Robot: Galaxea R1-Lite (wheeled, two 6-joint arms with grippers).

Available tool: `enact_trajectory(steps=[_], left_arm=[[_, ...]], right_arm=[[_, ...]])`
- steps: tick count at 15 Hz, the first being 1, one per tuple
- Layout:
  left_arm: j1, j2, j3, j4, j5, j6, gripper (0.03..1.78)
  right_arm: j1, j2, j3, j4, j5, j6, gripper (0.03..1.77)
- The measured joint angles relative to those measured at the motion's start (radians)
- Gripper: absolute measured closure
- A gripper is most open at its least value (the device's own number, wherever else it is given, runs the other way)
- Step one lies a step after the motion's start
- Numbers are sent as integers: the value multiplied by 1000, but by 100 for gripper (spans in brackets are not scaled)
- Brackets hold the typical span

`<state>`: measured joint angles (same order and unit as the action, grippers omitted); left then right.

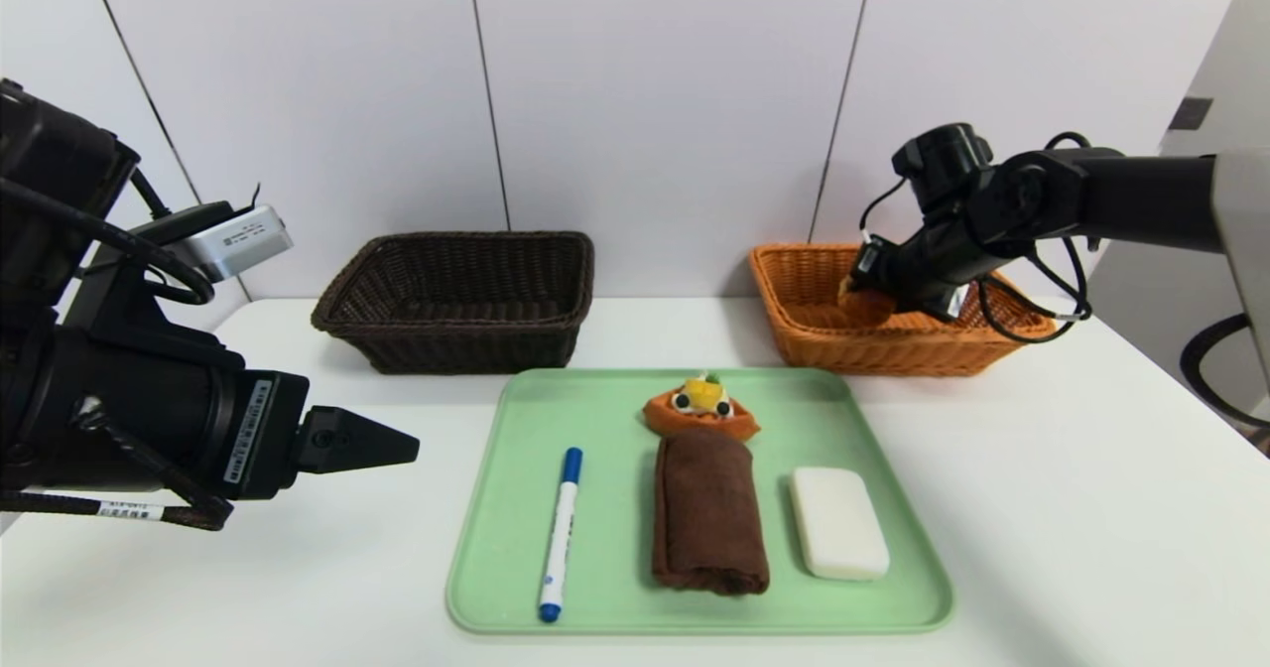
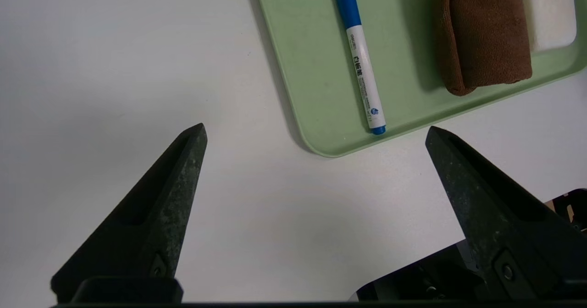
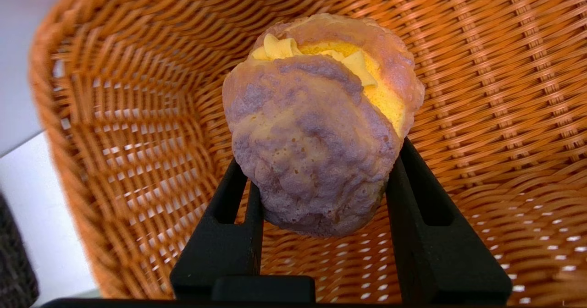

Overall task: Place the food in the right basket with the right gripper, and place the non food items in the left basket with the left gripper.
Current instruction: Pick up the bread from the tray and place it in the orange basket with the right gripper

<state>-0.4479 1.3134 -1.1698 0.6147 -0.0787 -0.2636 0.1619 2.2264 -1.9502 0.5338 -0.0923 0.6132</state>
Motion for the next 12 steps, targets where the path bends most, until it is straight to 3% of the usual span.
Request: enact_trajectory(steps=[2,7,12], left_arm=[[0,1,0,0,0,0,12],[0,2,6,0,0,-8,12],[0,-6,10,0,-1,-23,12]], right_arm=[[-5,12,0,4,3,0,104],[-13,15,0,9,4,-2,58],[7,-32,2,12,-72,-57,35]])
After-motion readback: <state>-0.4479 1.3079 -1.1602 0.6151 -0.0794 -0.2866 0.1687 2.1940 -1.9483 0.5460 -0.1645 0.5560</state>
